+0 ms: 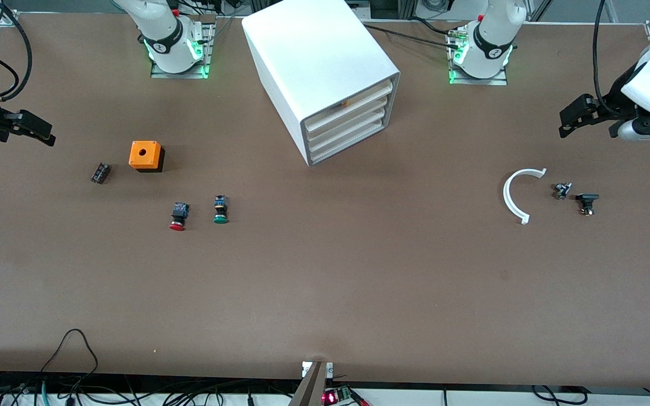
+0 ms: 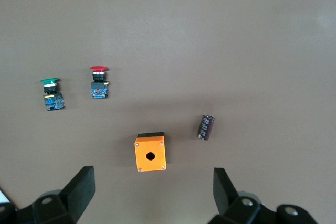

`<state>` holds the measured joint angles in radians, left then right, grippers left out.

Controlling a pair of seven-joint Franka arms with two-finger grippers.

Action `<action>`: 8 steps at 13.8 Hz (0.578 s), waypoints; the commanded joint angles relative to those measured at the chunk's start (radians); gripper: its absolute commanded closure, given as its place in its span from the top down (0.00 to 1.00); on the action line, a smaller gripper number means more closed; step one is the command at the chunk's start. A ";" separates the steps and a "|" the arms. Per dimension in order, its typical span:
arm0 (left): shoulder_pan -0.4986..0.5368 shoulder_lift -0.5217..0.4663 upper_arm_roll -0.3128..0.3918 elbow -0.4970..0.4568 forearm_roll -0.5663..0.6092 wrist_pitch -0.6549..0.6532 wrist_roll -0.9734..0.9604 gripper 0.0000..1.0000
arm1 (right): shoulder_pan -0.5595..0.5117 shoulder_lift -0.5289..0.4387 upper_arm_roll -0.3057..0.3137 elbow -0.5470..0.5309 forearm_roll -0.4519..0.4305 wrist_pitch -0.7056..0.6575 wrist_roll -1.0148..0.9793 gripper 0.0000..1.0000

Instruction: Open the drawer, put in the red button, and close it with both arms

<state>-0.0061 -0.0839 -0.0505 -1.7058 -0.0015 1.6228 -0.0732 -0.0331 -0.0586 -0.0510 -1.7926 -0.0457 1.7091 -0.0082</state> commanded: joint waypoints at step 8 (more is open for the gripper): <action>-0.005 0.045 -0.005 0.054 0.024 -0.026 0.007 1.00 | 0.001 -0.004 0.000 0.007 0.010 -0.006 -0.007 1.00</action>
<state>-0.0068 -0.0753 -0.0516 -1.6968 -0.0015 1.6227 -0.0723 -0.0331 -0.0586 -0.0510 -1.7926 -0.0457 1.7091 -0.0084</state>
